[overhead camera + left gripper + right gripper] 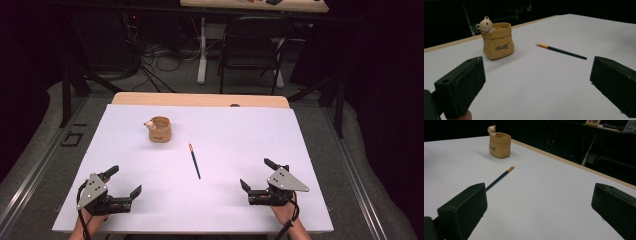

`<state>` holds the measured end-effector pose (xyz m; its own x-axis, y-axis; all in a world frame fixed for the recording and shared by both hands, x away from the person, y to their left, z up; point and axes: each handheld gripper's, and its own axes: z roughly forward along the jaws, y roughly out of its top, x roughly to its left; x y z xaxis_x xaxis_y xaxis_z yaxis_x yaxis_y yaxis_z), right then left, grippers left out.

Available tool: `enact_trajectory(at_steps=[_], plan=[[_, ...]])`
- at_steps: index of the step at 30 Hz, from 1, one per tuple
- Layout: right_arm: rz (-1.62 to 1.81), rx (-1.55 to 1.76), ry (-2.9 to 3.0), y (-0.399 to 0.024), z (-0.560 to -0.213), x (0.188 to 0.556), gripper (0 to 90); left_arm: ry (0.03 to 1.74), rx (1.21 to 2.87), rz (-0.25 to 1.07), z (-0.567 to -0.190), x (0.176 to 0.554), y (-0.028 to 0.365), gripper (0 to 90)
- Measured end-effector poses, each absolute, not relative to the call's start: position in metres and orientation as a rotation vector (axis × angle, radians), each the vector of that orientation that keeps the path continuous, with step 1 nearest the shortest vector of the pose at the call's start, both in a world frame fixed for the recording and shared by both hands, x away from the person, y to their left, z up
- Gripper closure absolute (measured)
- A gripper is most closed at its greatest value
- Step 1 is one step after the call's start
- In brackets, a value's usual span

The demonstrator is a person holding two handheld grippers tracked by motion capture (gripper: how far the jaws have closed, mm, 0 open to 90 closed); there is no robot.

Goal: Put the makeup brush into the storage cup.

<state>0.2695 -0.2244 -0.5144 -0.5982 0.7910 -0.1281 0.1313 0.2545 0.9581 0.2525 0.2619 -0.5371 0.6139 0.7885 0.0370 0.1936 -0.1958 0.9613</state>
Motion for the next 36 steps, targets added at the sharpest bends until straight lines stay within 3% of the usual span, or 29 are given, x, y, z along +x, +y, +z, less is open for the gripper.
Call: enact_trajectory(at_steps=[36], plan=[[1.394,0.786,1.923,-0.200,-0.515,0.295,0.0,0.807,1.723,0.664,-0.537,0.253,0.261,0.0]])
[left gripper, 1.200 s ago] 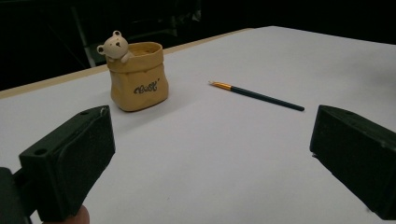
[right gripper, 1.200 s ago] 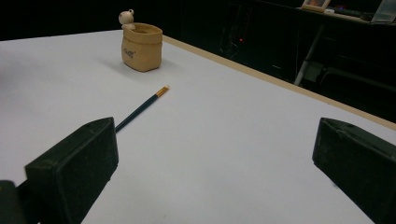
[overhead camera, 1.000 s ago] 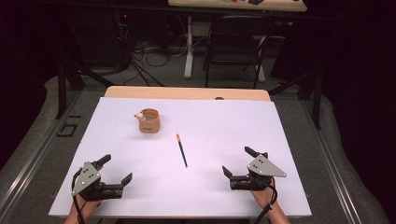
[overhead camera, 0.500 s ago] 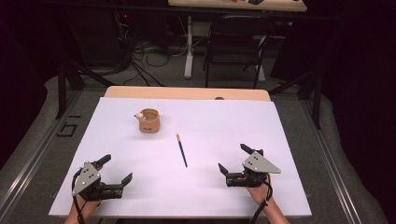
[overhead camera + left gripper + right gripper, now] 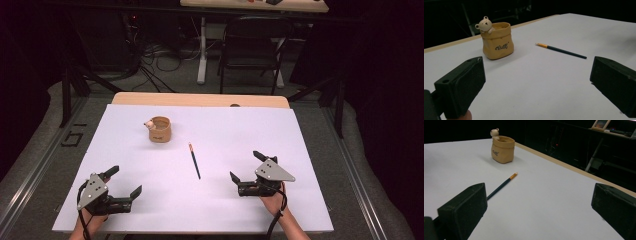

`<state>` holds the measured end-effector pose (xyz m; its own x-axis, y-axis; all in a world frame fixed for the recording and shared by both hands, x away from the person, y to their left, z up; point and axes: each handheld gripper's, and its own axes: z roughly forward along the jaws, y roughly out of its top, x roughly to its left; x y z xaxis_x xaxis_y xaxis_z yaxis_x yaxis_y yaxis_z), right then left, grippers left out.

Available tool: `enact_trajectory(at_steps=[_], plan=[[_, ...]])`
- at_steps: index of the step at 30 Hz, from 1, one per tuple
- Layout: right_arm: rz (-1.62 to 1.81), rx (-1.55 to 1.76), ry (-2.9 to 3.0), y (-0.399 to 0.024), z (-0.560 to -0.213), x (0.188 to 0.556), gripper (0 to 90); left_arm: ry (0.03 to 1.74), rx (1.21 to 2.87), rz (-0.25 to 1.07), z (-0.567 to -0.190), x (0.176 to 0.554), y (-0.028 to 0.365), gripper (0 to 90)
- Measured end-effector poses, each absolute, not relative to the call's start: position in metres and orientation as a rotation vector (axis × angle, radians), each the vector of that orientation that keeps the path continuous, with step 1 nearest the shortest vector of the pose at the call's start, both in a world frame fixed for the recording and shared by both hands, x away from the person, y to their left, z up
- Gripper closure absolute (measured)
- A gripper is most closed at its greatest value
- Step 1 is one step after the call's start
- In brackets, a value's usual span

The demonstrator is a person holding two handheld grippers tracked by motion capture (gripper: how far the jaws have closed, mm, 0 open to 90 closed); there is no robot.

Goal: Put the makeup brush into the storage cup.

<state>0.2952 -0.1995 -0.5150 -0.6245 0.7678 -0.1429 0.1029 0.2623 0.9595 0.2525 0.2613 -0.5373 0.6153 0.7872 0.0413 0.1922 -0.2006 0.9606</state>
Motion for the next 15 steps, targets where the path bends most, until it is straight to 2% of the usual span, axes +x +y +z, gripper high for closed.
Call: enact_trajectory(at_steps=[15], plan=[[1.396,0.760,1.936,-0.188,-0.514,0.309,0.0,0.803,1.729,0.663,-0.537,0.253,0.261,0.0]])
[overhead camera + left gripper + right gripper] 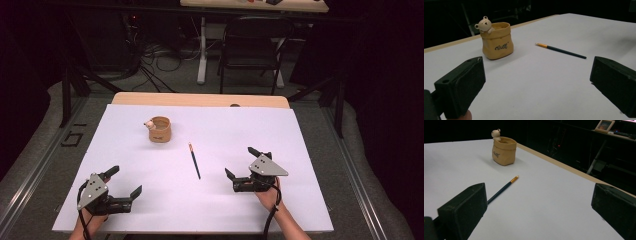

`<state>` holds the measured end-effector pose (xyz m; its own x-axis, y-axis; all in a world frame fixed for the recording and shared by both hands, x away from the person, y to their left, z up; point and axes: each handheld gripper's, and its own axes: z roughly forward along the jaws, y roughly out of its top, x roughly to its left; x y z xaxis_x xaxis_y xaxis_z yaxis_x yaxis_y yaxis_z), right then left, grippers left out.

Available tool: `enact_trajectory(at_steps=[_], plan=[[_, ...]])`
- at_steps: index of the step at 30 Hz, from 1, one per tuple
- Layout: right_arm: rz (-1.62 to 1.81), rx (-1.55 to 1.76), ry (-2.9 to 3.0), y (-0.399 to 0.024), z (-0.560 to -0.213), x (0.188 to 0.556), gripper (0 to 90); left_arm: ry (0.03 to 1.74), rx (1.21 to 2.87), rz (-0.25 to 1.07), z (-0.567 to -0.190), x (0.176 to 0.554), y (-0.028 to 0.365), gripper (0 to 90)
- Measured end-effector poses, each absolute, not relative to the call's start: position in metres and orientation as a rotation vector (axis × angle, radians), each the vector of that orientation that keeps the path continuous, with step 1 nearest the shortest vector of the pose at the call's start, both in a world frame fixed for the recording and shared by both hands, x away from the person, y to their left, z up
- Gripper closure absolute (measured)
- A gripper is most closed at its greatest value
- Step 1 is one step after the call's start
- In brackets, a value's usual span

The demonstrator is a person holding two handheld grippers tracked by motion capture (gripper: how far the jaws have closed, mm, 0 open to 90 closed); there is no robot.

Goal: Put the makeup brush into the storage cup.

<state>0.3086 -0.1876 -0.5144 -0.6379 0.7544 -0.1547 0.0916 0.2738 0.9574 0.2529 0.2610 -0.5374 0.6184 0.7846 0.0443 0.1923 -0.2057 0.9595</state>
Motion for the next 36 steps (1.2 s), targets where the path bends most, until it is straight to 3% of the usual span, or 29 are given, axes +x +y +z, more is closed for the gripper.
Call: enact_trajectory(at_steps=[36], plan=[[1.438,0.725,1.953,-0.158,-0.512,0.341,0.0,0.792,1.733,0.658,-0.538,0.254,0.259,0.0]])
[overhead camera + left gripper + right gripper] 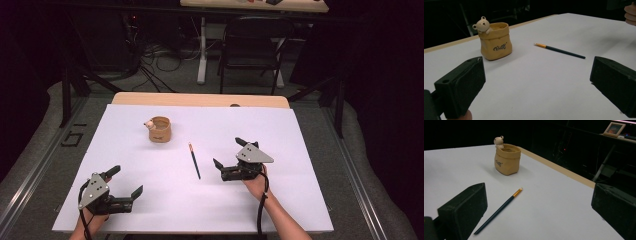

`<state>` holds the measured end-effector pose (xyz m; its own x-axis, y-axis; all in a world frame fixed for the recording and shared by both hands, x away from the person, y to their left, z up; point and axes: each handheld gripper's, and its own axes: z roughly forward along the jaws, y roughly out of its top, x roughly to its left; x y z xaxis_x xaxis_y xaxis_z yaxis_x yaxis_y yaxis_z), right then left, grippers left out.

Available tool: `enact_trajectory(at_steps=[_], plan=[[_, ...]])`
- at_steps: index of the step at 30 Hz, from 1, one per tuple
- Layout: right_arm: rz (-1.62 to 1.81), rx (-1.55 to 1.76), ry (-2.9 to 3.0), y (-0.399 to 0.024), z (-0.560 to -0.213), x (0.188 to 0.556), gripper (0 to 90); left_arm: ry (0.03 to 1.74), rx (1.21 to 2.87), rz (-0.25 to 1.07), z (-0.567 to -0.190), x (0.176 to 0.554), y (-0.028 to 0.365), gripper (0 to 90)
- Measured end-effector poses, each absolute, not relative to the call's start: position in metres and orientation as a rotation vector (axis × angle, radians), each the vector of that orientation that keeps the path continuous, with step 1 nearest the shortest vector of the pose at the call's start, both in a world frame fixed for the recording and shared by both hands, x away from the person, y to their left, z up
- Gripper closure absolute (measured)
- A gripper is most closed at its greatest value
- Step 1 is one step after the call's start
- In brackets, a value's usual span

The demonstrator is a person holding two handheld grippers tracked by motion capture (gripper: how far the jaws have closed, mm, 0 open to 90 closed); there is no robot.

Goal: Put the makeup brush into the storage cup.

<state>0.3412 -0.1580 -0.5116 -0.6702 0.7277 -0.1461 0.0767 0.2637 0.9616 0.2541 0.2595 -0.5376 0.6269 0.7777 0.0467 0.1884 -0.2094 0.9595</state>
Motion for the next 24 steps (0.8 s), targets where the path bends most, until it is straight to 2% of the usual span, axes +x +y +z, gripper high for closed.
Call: enact_trajectory(at_steps=[24], plan=[[1.462,0.716,1.996,-0.133,-0.516,0.360,0.0,0.794,1.730,0.658,-0.537,0.254,0.260,0.0]])
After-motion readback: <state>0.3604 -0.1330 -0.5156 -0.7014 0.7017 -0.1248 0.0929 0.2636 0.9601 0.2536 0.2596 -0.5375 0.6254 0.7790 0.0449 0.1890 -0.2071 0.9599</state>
